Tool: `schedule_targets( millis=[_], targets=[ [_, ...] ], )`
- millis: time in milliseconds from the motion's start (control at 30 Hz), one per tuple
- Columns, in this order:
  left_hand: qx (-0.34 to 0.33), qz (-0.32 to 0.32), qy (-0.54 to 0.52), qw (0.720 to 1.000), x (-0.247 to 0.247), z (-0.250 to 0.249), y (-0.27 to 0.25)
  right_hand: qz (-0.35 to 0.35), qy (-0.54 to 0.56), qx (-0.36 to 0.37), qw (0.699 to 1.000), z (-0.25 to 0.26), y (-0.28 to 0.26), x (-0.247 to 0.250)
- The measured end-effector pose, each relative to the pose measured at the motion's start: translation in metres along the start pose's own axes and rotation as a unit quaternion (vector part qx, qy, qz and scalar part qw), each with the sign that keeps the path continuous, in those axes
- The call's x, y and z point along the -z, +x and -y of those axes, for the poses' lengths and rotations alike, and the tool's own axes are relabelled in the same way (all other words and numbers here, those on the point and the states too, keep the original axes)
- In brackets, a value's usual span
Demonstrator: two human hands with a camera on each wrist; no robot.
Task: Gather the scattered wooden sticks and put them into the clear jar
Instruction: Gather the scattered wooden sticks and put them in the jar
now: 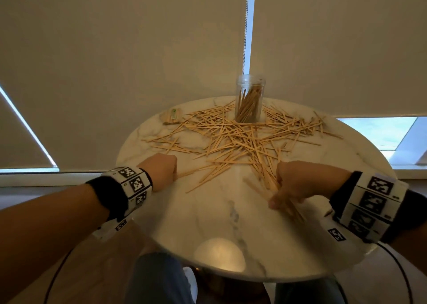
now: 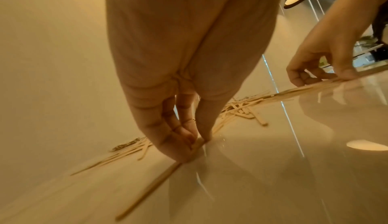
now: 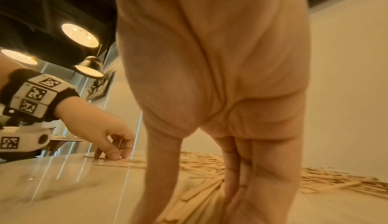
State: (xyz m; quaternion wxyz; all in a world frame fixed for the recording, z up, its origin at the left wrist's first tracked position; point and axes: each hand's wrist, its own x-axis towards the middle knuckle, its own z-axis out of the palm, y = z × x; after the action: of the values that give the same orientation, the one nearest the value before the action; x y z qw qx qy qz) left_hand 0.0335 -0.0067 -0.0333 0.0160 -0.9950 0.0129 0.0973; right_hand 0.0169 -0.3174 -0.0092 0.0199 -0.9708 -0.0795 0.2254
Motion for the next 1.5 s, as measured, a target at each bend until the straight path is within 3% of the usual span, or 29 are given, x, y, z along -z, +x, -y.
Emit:
schedule_targets(
  millis=[300,433,533,800,1033,1233,1400,1500],
  targets=[
    [-0.012,-0.007,-0.014,1.000,0.009,-0.079,0.039,-0.052,0.050,-0.059,0.996,-0.001,0.026,0.010],
    [-0.037,-0.030,-0.039,0.998,0.004,-0.098,0.051,-0.081,0.007,-0.041,0.996,0.007,0.028,0.010],
    [-0.050,-0.038,-0.052,0.997,0.005,-0.103,0.054,-0.104,-0.029,-0.019,0.994,0.010,0.029,0.008],
    [-0.035,-0.013,-0.057,0.998,0.009,-0.113,0.056,-0.072,-0.048,-0.007,0.996,0.015,0.028,0.011],
    [-0.036,0.047,0.000,0.998,0.013,-0.125,0.051,-0.024,0.024,-0.053,0.998,0.011,0.025,0.019],
    [-0.018,0.033,-0.011,0.999,0.029,-0.125,0.036,-0.032,0.101,-0.064,0.992,0.004,0.029,0.013],
    [-0.020,0.071,-0.031,0.997,0.032,-0.113,0.032,-0.030,0.099,-0.080,0.991,0.007,0.027,0.012],
    [-0.016,0.051,-0.053,0.997,0.030,-0.106,0.030,-0.028,0.161,-0.072,0.984,0.002,0.027,0.014]
  ],
)
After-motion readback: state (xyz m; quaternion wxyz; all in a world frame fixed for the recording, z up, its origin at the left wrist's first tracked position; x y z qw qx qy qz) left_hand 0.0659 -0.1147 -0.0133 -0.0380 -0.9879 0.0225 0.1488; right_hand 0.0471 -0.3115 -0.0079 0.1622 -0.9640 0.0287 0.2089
